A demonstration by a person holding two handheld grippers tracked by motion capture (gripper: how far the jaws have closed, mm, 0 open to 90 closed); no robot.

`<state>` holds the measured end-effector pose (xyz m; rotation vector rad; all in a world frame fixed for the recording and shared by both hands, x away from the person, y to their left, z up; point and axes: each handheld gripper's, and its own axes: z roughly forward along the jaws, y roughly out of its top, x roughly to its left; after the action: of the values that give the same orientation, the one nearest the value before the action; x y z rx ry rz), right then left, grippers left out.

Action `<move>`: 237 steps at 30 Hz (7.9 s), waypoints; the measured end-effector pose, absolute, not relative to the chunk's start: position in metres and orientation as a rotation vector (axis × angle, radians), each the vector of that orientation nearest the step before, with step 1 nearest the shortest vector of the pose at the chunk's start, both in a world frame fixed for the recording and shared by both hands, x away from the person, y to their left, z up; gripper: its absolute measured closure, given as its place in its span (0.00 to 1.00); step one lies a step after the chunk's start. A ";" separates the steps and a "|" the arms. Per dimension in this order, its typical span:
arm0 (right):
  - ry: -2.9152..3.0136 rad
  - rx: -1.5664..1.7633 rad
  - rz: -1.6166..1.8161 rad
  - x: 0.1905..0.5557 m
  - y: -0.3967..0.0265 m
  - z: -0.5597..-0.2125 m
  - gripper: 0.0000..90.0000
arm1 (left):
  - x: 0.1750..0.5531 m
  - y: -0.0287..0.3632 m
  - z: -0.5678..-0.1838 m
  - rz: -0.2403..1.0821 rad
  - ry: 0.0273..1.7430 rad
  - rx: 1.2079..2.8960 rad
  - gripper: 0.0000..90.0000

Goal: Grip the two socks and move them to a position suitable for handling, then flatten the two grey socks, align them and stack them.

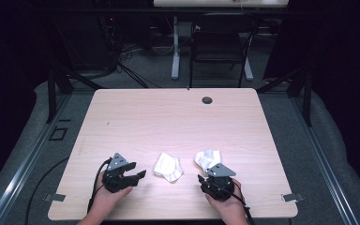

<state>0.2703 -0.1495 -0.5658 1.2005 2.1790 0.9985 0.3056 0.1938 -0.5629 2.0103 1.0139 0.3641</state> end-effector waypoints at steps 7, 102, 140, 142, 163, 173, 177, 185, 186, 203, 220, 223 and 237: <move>2.204 1.200 1.001 0.271 -0.142 -0.568 0.66 | 0.305 0.195 -0.564 0.416 1.018 2.018 0.52; 2.261 1.271 1.109 0.280 -0.129 -0.561 0.77 | 0.326 0.090 -0.553 0.348 0.948 2.088 1.00; 2.391 1.211 1.040 0.313 -0.077 -0.578 0.94 | 0.343 0.183 -0.554 0.424 1.154 2.035 1.00; 2.398 1.214 1.025 0.312 -0.080 -0.577 0.94 | 0.343 0.187 -0.558 0.421 1.167 2.045 1.00; 2.358 1.229 1.067 0.306 -0.086 -0.572 0.91 | 0.341 0.182 -0.567 0.409 1.056 2.064 0.85; 2.384 1.242 1.018 0.310 -0.090 -0.577 0.91 | 0.335 0.175 -0.579 0.418 1.039 2.145 0.82; 2.400 1.234 1.011 0.307 -0.093 -0.576 0.91 | 0.327 0.173 -0.579 0.400 1.044 2.142 0.81; 2.422 1.216 0.995 0.293 -0.102 -0.575 0.91 | 0.309 0.167 -0.577 0.373 1.012 2.176 0.79; 2.432 1.214 0.994 0.291 -0.102 -0.574 0.91 | 0.307 0.167 -0.577 0.370 1.014 2.176 0.79; 2.462 1.183 1.006 0.274 -0.114 -0.574 0.90 | 0.284 0.167 -0.578 0.300 0.990 2.152 0.78; 2.351 1.170 1.057 0.277 -0.130 -0.556 0.78 | 0.290 0.176 -0.568 0.343 0.996 2.064 0.61; 2.318 1.173 1.044 0.280 -0.137 -0.552 0.77 | 0.291 0.177 -0.568 0.343 1.002 2.054 0.60; 2.217 1.322 1.015 0.310 -0.159 -0.546 0.81 | 0.296 0.182 -0.567 0.338 1.030 2.037 0.60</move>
<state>0.3104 -0.1592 -0.5458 1.3222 2.2170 1.0147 0.2958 0.1820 -0.5671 2.0369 1.0305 0.3382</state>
